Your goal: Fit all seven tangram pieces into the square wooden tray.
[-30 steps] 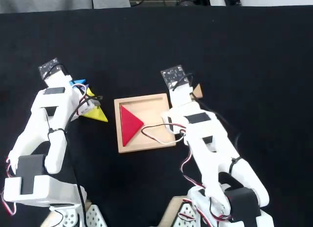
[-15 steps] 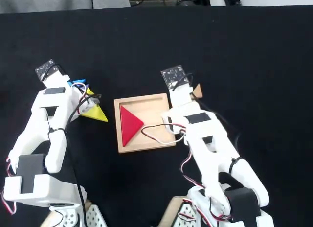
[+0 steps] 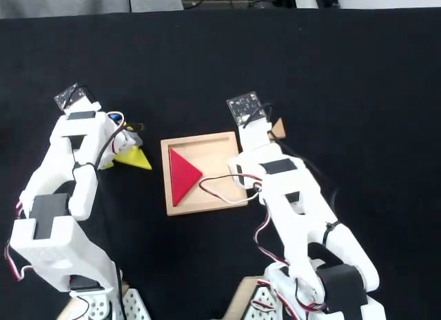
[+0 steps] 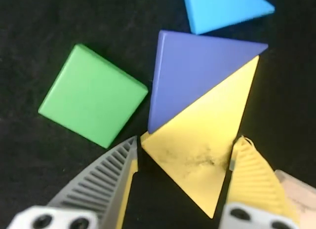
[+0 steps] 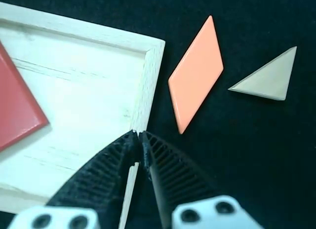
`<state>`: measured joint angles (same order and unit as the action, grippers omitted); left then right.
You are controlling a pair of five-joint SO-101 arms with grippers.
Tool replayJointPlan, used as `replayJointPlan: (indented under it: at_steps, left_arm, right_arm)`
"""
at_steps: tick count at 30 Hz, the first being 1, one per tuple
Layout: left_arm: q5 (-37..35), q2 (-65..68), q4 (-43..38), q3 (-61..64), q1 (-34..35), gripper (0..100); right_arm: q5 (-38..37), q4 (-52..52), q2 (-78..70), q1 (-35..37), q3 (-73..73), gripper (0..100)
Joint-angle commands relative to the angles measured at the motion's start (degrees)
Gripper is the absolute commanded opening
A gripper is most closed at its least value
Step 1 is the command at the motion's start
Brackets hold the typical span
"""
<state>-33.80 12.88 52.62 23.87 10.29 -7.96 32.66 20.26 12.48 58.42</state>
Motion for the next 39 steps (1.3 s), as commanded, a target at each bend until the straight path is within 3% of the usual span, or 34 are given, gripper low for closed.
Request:
replayJointPlan:
  at_steps: [1,9,12,18,39]
  left_arm:
    - [-2.11,0.09,-0.79,-2.77,0.22,29]
    - [-2.11,0.09,-1.58,-2.77,0.4,30]
    - [-2.2,0.0,-1.23,-2.33,0.4,35]
    - [-2.02,0.0,4.57,-5.41,2.77,38]
    - [0.53,0.62,-0.53,-4.97,0.75,36]
  right_arm:
    - [-0.44,-0.97,1.8,0.79,-0.13,1.1]
    - [-0.44,-0.97,1.8,0.79,-0.13,1.1]
    - [-0.44,-0.97,1.8,0.79,-0.13,1.1]
    - [-0.44,-0.97,1.8,0.79,-0.13,1.1]
    - [-0.44,-0.97,1.8,0.79,-0.13,1.1]
